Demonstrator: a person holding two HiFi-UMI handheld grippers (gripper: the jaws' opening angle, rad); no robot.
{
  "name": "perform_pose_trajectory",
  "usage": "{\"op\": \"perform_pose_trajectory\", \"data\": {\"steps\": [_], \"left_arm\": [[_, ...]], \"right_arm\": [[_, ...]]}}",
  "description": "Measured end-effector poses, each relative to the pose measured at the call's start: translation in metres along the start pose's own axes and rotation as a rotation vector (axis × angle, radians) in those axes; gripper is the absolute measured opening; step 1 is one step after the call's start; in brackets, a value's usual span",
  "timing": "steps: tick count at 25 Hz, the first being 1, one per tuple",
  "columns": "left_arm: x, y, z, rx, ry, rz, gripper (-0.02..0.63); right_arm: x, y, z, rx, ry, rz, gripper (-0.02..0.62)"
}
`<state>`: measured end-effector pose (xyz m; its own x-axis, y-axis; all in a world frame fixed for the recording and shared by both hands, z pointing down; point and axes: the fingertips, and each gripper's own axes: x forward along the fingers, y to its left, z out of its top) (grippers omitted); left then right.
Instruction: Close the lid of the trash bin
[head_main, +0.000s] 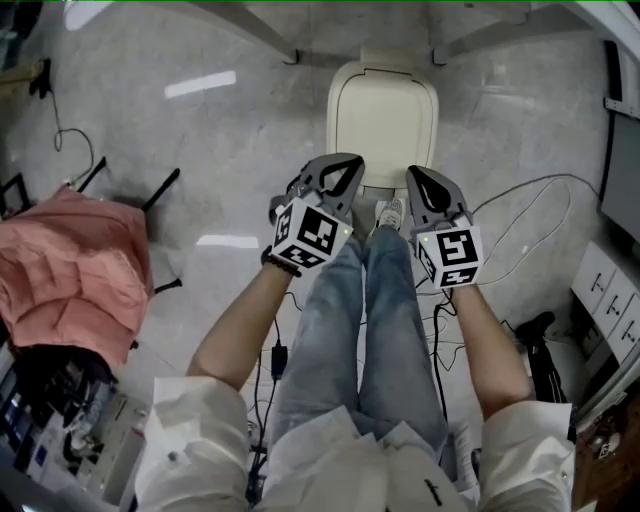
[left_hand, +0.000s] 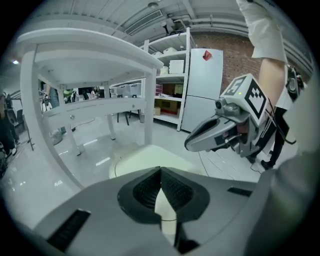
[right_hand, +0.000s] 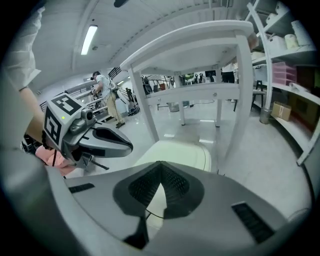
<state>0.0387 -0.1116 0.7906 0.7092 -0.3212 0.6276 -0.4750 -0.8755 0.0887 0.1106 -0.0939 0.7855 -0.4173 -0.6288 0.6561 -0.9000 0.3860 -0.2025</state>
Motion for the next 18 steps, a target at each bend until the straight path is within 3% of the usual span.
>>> {"op": "perform_pose_trajectory", "data": {"steps": [8, 18], "left_arm": [[-0.063, -0.003, 0.065, -0.115, -0.087, 0.081, 0.025], [-0.147, -0.001, 0.141, -0.142, -0.152, 0.160, 0.025]], "right_arm": [[-0.059, -0.002, 0.081, 0.033, -0.104, -0.067, 0.018], [-0.153, 0.013, 0.171, 0.113, -0.239, -0.123, 0.018]]}}
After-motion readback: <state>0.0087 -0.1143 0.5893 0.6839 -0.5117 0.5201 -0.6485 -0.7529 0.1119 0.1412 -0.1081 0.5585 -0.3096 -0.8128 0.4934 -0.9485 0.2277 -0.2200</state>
